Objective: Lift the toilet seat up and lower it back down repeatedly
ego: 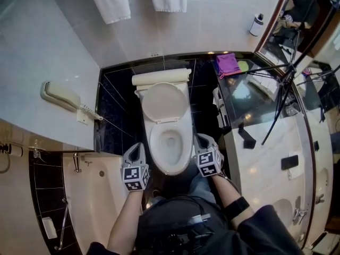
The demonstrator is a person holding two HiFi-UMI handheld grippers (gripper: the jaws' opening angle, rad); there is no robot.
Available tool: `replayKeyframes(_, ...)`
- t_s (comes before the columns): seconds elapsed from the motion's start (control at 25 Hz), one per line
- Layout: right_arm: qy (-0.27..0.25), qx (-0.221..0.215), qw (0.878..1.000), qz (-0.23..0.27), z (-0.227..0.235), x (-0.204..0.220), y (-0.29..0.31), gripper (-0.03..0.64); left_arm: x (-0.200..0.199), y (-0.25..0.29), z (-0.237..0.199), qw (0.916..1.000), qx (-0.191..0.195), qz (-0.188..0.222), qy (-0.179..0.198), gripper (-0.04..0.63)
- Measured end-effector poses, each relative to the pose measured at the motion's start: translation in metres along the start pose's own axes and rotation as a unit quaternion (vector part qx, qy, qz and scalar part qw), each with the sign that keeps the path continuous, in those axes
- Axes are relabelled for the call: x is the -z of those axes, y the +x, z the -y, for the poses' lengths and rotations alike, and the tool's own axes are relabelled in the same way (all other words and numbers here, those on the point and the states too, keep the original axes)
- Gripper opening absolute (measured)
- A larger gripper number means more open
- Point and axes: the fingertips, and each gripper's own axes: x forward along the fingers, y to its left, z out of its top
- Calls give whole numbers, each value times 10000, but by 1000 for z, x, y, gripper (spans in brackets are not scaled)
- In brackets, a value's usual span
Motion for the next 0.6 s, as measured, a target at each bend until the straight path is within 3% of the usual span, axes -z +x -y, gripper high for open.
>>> replayKeyframes(0.6, -87, 88, 9999, -68, 13, -4, 2, 23, -4, 3, 4, 9999, 7, 73, 70, -5)
